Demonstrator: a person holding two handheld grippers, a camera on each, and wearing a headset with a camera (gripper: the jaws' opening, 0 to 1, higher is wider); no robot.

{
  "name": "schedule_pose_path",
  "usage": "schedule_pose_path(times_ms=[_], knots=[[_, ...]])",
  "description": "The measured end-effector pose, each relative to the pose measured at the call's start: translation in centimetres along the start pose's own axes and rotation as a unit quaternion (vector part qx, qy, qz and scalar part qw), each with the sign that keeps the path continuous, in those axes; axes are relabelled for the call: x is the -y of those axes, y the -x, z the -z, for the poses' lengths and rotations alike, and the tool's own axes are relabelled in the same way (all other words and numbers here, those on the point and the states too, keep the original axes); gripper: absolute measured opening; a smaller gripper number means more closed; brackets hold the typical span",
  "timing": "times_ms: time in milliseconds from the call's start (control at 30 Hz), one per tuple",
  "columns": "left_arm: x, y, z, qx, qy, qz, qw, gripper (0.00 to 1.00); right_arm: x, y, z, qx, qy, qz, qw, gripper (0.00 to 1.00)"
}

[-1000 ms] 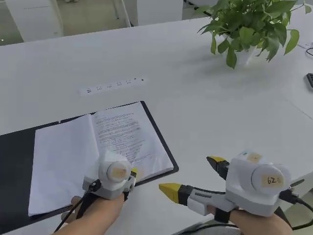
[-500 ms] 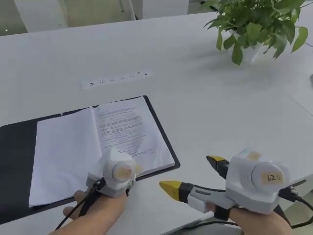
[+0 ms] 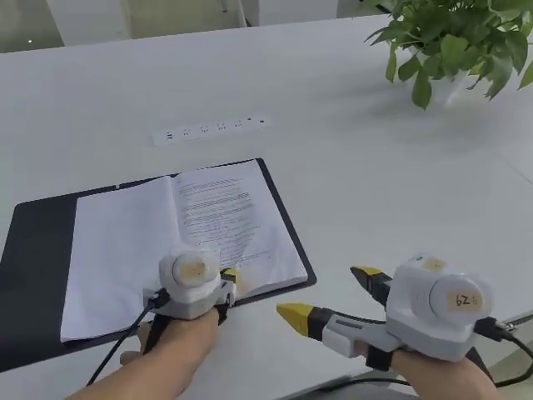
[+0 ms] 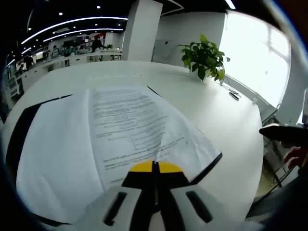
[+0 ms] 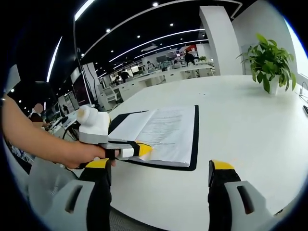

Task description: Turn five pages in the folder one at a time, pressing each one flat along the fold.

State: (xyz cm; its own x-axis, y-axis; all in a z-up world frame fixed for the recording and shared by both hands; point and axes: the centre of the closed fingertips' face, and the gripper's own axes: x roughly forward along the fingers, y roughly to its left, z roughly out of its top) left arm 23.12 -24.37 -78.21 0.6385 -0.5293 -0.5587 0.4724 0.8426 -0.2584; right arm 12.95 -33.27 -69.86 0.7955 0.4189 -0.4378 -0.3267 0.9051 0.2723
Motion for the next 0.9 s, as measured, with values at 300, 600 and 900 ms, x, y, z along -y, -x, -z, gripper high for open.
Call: schedule_pose_path(times_ms=[300, 600, 900], knots=[[-0.2, 0.1, -0.1, 0.005, 0.110, 0.011, 0.9939, 0.00, 0.6, -1.7, -0.9, 0.016, -0.025, -0.013, 0.9995, 0.74], [-0.6, 0.0, -0.1, 0.004, 0.204, 0.019, 0.9787, 0.00, 0.8, -3.3, -0.7, 0.012, -0.037, -0.025, 0.9989, 0.67], [-0.7, 0.0, 0.0, 0.005, 0.243, 0.021, 0.9697, 0.00, 0.8, -5.7, 0.2, -0.014, -0.059, -0.049, 0.9970, 0.55]])
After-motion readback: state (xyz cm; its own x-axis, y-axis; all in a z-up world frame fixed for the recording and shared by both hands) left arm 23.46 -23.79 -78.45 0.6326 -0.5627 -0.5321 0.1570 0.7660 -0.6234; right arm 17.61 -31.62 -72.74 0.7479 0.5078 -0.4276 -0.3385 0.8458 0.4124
